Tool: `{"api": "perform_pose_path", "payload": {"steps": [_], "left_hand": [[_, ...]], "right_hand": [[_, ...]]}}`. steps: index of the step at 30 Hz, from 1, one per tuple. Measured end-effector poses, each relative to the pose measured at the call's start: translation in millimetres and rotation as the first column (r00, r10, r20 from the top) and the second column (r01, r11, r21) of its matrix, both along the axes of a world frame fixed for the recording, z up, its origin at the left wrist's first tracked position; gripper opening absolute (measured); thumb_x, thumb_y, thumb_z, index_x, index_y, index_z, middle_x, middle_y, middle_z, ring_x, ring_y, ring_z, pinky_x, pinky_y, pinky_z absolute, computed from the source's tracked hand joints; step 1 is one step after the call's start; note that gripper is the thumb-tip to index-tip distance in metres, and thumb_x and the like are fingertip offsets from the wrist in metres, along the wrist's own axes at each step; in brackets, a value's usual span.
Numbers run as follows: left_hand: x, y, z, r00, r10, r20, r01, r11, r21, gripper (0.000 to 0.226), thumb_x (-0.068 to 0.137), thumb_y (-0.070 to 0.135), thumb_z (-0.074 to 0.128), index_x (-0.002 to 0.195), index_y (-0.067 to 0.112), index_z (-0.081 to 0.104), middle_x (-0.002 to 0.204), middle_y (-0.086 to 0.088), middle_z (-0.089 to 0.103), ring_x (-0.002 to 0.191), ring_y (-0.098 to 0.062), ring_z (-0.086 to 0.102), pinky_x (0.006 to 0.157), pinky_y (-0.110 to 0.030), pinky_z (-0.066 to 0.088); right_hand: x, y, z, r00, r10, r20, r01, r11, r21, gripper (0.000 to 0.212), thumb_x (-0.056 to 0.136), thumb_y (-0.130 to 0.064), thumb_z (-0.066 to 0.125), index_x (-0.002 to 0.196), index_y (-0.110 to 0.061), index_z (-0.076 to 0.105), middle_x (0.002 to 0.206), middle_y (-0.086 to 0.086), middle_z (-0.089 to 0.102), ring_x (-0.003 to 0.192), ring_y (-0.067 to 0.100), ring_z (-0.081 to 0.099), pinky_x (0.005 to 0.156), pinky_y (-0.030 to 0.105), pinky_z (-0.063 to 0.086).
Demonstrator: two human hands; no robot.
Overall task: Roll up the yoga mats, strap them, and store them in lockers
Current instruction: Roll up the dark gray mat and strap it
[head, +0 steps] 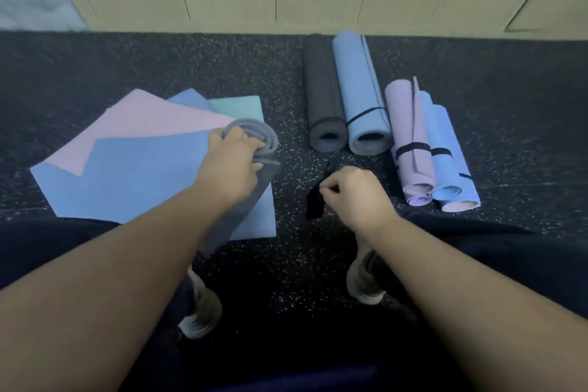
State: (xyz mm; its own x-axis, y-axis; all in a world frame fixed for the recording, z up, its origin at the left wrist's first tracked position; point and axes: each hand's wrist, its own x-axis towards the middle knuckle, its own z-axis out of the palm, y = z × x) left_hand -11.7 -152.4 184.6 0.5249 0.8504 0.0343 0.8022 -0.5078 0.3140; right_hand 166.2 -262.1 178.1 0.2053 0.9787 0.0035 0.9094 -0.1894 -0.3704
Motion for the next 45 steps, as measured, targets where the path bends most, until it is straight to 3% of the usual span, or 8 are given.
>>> {"api": "perform_pose_path", "payload": {"steps": [11, 16, 20, 23, 28, 34, 40, 45], "left_hand": [[1.5, -60.8, -7.8, 0.949, 0.005, 0.317, 0.009, 0.999, -0.043, 0.030, 0.081, 0.011, 0.072, 0.110, 0.014, 0.069, 0.109, -0.007, 0.060, 0.114, -0.030, 0.048, 0.097, -0.024, 0.029], [9.7, -64.5, -8.1, 0.928, -0.020, 0.372, 0.046, 0.997, -0.061, 0.029, 0.080, 0.006, 0.071, 0.109, 0.013, 0.070, 0.106, -0.008, 0.060, 0.111, -0.030, 0.049, 0.096, -0.022, 0.028], [14.5, -63.9, -7.6, 0.932, -0.014, 0.363, 0.040, 0.997, -0.064, 0.031, 0.083, 0.010, 0.069, 0.114, 0.013, 0.067, 0.111, -0.006, 0.057, 0.117, -0.028, 0.045, 0.100, -0.023, 0.027], [17.5, -62.7, -10.1, 0.929, -0.015, 0.370, 0.038, 0.998, -0.054, 0.033, 0.084, 0.014, 0.069, 0.117, 0.015, 0.066, 0.112, -0.003, 0.057, 0.118, -0.026, 0.045, 0.100, -0.022, 0.027], [18.2, -61.6, -8.3, 0.929, -0.017, 0.369, 0.049, 0.996, -0.076, 0.036, 0.087, 0.018, 0.067, 0.122, 0.017, 0.063, 0.114, 0.001, 0.054, 0.122, -0.021, 0.041, 0.102, -0.024, 0.028], [20.8, -60.8, -7.1, 0.928, -0.022, 0.371, 0.060, 0.994, -0.092, 0.038, 0.087, 0.016, 0.066, 0.125, 0.017, 0.061, 0.110, 0.006, 0.050, 0.123, -0.020, 0.039, 0.100, -0.019, 0.025], [19.8, -56.8, -6.2, 0.921, 0.001, 0.390, 0.047, 0.992, -0.114, 0.040, 0.086, 0.008, 0.063, 0.125, 0.018, 0.063, 0.116, 0.001, 0.055, 0.122, -0.021, 0.042, 0.099, -0.016, 0.025], [17.1, -57.5, 5.1, 0.908, -0.061, 0.415, 0.114, 0.988, -0.103, 0.029, 0.079, 0.007, 0.069, 0.108, 0.011, 0.072, 0.102, -0.008, 0.064, 0.104, -0.025, 0.055, 0.084, -0.018, 0.033]], "right_hand": [[-23.4, -38.5, 53.1, 0.975, 0.204, -0.087, -0.193, 0.974, 0.119, 0.017, 0.087, -0.013, 0.062, 0.098, -0.005, 0.073, 0.100, 0.007, 0.061, 0.094, 0.019, 0.057, 0.089, 0.030, 0.043], [-34.4, -35.3, 34.7, 0.965, 0.142, -0.219, -0.128, 0.989, 0.079, 0.042, 0.088, -0.015, 0.063, 0.128, -0.005, 0.057, 0.121, 0.004, 0.049, 0.100, 0.010, 0.050, 0.094, 0.019, 0.039], [-33.3, -30.4, 28.8, 0.959, 0.063, -0.276, -0.047, 0.997, 0.065, 0.058, 0.090, -0.015, 0.061, 0.143, -0.007, 0.040, 0.140, 0.000, 0.040, 0.128, 0.009, 0.039, 0.093, -0.005, 0.016], [-30.4, -23.1, 25.3, 0.953, 0.025, -0.302, 0.003, 0.996, 0.093, 0.050, 0.091, -0.002, 0.051, 0.141, -0.009, 0.044, 0.144, 0.003, 0.044, 0.132, 0.013, 0.039, 0.097, -0.001, 0.014], [-20.1, -15.6, 26.4, 0.924, -0.084, -0.373, 0.164, 0.969, 0.187, 0.049, 0.084, 0.010, 0.044, 0.120, -0.015, 0.067, 0.120, 0.002, 0.067, 0.111, 0.014, 0.059, 0.092, 0.006, 0.032], [-11.0, -9.0, 24.4, 0.898, -0.091, -0.429, 0.157, 0.980, 0.121, 0.040, 0.084, -0.009, 0.069, 0.122, -0.022, 0.065, 0.097, -0.008, 0.066, 0.074, -0.001, 0.055, 0.077, 0.003, 0.038], [-17.0, -7.6, 19.9, 0.857, 0.000, -0.515, 0.031, 0.998, 0.052, 0.076, 0.074, -0.013, 0.080, 0.142, -0.021, 0.045, 0.141, -0.005, 0.050, 0.126, 0.012, 0.049, 0.108, 0.033, 0.038], [-16.2, -10.1, 17.6, 0.919, 0.081, -0.386, -0.077, 0.997, 0.026, 0.082, 0.080, 0.006, 0.060, 0.150, -0.016, 0.025, 0.157, -0.006, 0.021, 0.139, -0.003, 0.017, 0.104, -0.001, 0.009]]}}
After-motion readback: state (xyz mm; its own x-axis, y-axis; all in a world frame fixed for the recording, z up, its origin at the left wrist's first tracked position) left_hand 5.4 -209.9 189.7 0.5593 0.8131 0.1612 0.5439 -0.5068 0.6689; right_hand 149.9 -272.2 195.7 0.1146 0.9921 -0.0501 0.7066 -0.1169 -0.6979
